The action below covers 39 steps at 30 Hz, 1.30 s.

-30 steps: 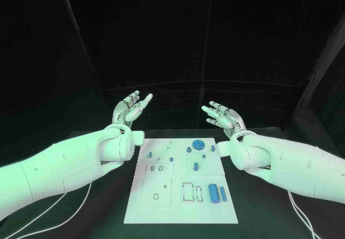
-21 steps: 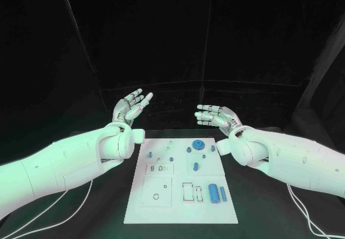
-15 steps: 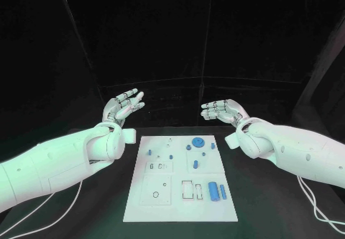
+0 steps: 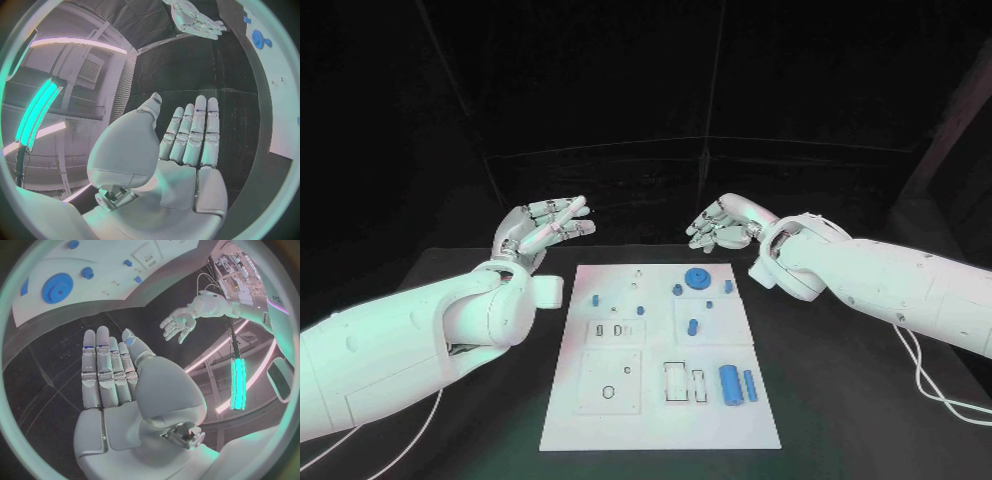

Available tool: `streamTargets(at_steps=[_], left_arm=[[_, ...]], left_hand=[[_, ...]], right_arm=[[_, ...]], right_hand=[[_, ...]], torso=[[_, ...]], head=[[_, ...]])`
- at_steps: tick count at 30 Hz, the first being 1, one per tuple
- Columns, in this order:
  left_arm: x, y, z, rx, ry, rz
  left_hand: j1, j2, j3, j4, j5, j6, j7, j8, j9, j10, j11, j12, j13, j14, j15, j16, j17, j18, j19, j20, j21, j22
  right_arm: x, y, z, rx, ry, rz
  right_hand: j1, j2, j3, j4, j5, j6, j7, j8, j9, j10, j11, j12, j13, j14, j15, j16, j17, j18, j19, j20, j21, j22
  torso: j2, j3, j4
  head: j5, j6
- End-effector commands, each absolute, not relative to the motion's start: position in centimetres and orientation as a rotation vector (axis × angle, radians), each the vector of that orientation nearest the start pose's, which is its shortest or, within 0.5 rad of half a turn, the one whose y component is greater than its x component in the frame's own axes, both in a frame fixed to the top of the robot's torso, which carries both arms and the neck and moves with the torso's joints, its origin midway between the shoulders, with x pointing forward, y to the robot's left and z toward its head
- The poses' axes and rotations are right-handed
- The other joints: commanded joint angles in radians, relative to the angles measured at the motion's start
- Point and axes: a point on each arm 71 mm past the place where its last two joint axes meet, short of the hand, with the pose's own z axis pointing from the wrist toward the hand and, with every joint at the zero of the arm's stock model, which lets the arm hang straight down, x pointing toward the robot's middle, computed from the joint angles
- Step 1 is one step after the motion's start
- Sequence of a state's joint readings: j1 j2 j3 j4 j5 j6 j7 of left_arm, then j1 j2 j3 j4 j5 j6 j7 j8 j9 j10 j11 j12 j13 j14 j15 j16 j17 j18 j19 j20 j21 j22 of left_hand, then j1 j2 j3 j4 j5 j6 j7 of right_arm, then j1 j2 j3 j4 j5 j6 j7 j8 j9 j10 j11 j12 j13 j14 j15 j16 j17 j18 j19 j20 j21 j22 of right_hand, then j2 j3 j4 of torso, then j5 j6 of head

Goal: Assemble the parts on the task board

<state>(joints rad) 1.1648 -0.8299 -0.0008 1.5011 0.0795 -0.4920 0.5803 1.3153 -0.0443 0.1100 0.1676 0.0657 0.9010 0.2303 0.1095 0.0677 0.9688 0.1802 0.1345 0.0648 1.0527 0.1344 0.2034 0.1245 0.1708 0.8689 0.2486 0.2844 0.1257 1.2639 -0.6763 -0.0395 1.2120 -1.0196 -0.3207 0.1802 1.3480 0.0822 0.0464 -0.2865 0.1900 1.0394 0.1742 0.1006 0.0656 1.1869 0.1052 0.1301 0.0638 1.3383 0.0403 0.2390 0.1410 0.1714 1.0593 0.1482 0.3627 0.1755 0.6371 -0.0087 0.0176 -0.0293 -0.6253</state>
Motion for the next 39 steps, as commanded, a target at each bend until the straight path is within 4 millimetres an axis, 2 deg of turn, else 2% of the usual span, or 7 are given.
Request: streamTargets(at_steps=[1, 4, 8, 18, 24, 32, 39], left_arm=[[49.0, 22.0, -16.9, -1.110, 1.153, -1.525], [48.5, 21.7, -16.7, -1.108, 1.166, -1.546], [48.0, 21.4, -16.6, -1.111, 1.176, -1.566], [46.9, 20.9, -16.2, -1.112, 1.192, -1.601], [46.7, 20.8, -16.1, -1.114, 1.197, -1.605], [46.7, 21.2, -16.1, -1.119, 1.193, -1.592], [46.7, 21.4, -16.2, -1.126, 1.191, -1.586]], left_hand=[[0.002, 0.013, 0.000, -0.008, -0.004, 0.008, 0.000, -0.004, -0.002, 0.008, 0.002, -0.007, -0.001, 0.008, 0.002, -0.004, 0.001, 0.014, 0.009, 0.001, 0.006, -0.001], [0.003, 0.014, 0.000, -0.012, -0.003, 0.010, -0.001, -0.006, -0.002, 0.010, 0.001, -0.009, -0.001, 0.010, 0.002, -0.006, 0.003, 0.014, 0.013, 0.000, 0.006, -0.002], [0.004, 0.016, 0.000, -0.015, -0.003, 0.012, -0.001, -0.007, -0.002, 0.011, 0.001, -0.010, -0.001, 0.012, 0.001, -0.007, 0.003, 0.014, 0.016, 0.000, 0.006, -0.003], [0.004, 0.018, 0.000, -0.016, -0.004, 0.012, -0.001, -0.008, -0.002, 0.012, 0.001, -0.011, -0.001, 0.014, 0.001, -0.008, 0.004, 0.014, 0.018, -0.001, 0.006, -0.003], [0.004, 0.018, 0.000, -0.017, -0.003, 0.013, -0.001, -0.009, -0.002, 0.012, 0.001, -0.012, -0.001, 0.014, 0.001, -0.008, 0.004, 0.014, 0.019, -0.001, 0.006, -0.003], [0.004, 0.019, 0.000, -0.018, -0.003, 0.013, 0.000, -0.009, -0.002, 0.013, 0.001, -0.012, -0.001, 0.014, 0.001, -0.010, 0.005, 0.014, 0.020, -0.001, 0.006, -0.003], [0.004, 0.020, 0.000, -0.019, -0.003, 0.014, 0.000, -0.009, -0.002, 0.013, 0.001, -0.012, -0.001, 0.013, 0.001, -0.010, 0.005, 0.014, 0.020, -0.001, 0.006, -0.004]], right_arm=[[54.9, -19.6, -16.6, -0.047, 1.660, 0.737], [54.8, -19.0, -16.5, -0.127, 1.661, 0.667], [54.5, -18.1, -16.6, -0.220, 1.669, 0.597], [54.1, -16.9, -16.8, -0.338, 1.695, 0.508], [54.1, -16.6, -17.1, -0.367, 1.731, 0.479], [53.9, -16.2, -17.2, -0.390, 1.744, 0.474], [53.7, -15.7, -17.1, -0.401, 1.736, 0.490]], right_hand=[[-0.019, -0.048, 0.006, -0.001, 0.034, 0.043, -0.020, -0.022, 0.000, 0.063, -0.027, -0.028, 0.005, 0.174, -0.044, 0.124, 0.098, 0.011, 0.125, -0.065, 0.140, 0.072], [-0.032, -0.061, 0.011, -0.003, 0.033, 0.038, -0.023, -0.034, 0.000, 0.057, -0.034, -0.037, 0.006, 0.172, -0.050, 0.242, 0.176, 0.010, 0.143, -0.074, 0.200, 0.107], [-0.040, -0.062, 0.018, -0.001, 0.033, 0.024, -0.027, -0.037, -0.001, 0.044, -0.031, -0.043, 0.006, 0.169, -0.050, 0.299, 0.219, 0.009, 0.140, -0.074, 0.231, 0.126], [-0.064, -0.071, 0.041, -0.001, 0.026, 0.009, -0.032, -0.035, 0.001, 0.007, -0.027, -0.051, 0.005, 0.161, -0.047, 0.501, 0.395, 0.010, 0.135, -0.072, 0.324, 0.182], [-0.072, -0.072, 0.043, 0.002, 0.025, 0.006, -0.033, -0.034, 0.001, -0.006, -0.025, -0.053, 0.004, 0.154, -0.045, 0.528, 0.422, 0.009, 0.126, -0.069, 0.335, 0.190], [-0.079, -0.072, 0.058, 0.002, 0.025, 0.012, -0.031, -0.032, 0.002, -0.008, -0.024, -0.040, 0.005, 0.164, -0.044, 0.700, 0.599, 0.010, 0.123, -0.067, 0.386, 0.220], [-0.082, -0.071, 0.071, 0.002, 0.026, 0.018, -0.030, -0.032, 0.002, -0.007, -0.024, -0.032, 0.005, 0.164, -0.044, 0.782, 0.684, 0.011, 0.118, -0.066, 0.417, 0.239]], torso=[[0.033, -0.0063, 0.0091], [0.047, -0.0085, 0.0143], [0.064, -0.0092, 0.0204], [0.102, -0.0123, 0.0235], [0.114, -0.0120, 0.0229], [0.122, -0.0105, 0.0242], [0.128, -0.0108, 0.0226]], head=[[-0.008, 0.006], [-0.015, 0.008], [-0.022, 0.013], [-0.033, 0.026], [-0.034, 0.027], [-0.032, 0.024], [-0.028, 0.028]])
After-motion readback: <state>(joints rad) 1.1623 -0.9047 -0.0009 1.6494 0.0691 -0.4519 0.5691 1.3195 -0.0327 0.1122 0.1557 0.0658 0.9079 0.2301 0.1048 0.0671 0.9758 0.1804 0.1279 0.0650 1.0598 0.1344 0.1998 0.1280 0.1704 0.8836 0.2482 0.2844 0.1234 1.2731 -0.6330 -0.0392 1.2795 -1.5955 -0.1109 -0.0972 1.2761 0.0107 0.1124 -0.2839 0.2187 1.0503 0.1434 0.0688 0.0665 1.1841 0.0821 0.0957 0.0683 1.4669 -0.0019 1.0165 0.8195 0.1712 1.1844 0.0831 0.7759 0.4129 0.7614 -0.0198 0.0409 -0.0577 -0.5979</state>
